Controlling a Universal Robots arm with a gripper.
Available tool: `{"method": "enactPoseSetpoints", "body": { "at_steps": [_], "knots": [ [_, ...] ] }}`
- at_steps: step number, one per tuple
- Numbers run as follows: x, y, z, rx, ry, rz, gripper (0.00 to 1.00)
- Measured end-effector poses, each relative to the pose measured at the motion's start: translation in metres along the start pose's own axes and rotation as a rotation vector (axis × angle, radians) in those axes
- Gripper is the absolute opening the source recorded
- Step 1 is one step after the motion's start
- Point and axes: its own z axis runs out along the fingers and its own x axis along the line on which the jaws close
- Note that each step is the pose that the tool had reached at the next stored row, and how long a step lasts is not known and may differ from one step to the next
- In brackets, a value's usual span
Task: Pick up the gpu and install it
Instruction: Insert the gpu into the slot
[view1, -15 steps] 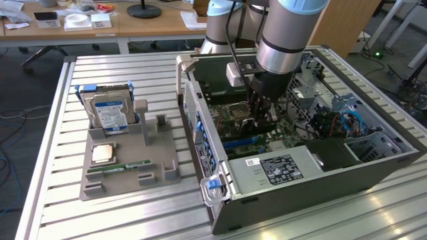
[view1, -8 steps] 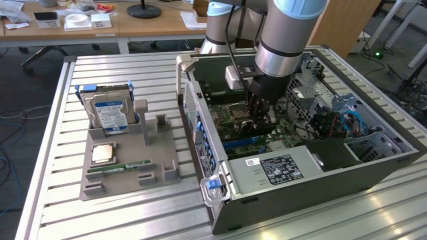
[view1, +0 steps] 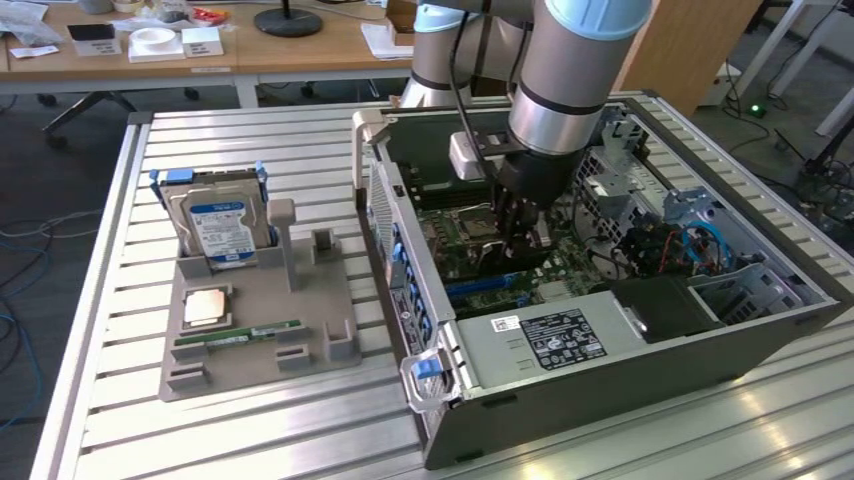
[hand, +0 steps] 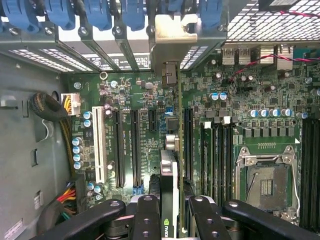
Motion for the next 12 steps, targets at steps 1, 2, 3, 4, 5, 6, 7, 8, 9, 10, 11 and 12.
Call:
{"method": "enactPoseSetpoints", "body": {
  "at_steps": [1,2,3,4,5,6,7,8,9,10,11,12],
  "knots": [
    [0.0,0.0003,0.0,0.0,0.0001,0.0,0.27],
    [0.0001,0.0007,-0.0001,-0.0001,0.0002,0.0,0.27],
    [0.0001,0.0011,0.0,-0.0001,0.0002,0.0,0.27],
    [0.0002,0.0016,0.0,0.0,0.0001,0.0,0.27],
    [0.0002,0.0023,0.0001,0.0,0.0001,0.0,0.27],
    [0.0002,0.003,0.0001,-0.0001,0.0002,0.0,0.27],
    [0.0003,0.0037,0.0002,-0.0001,0.0002,0.0,0.27],
    [0.0003,0.0042,0.0006,-0.0001,0.0002,0.0,0.27],
    [0.0004,0.0046,0.0014,-0.0001,0.0002,0.0,0.27],
    [0.0004,0.005,0.0024,-0.0001,0.0003,0.0,0.27],
    [0.0005,0.0053,0.0036,-0.0002,0.0002,0.0,0.27],
    [0.0005,0.0056,0.0044,-0.0001,0.0002,0.0,0.27]
  ]
}}
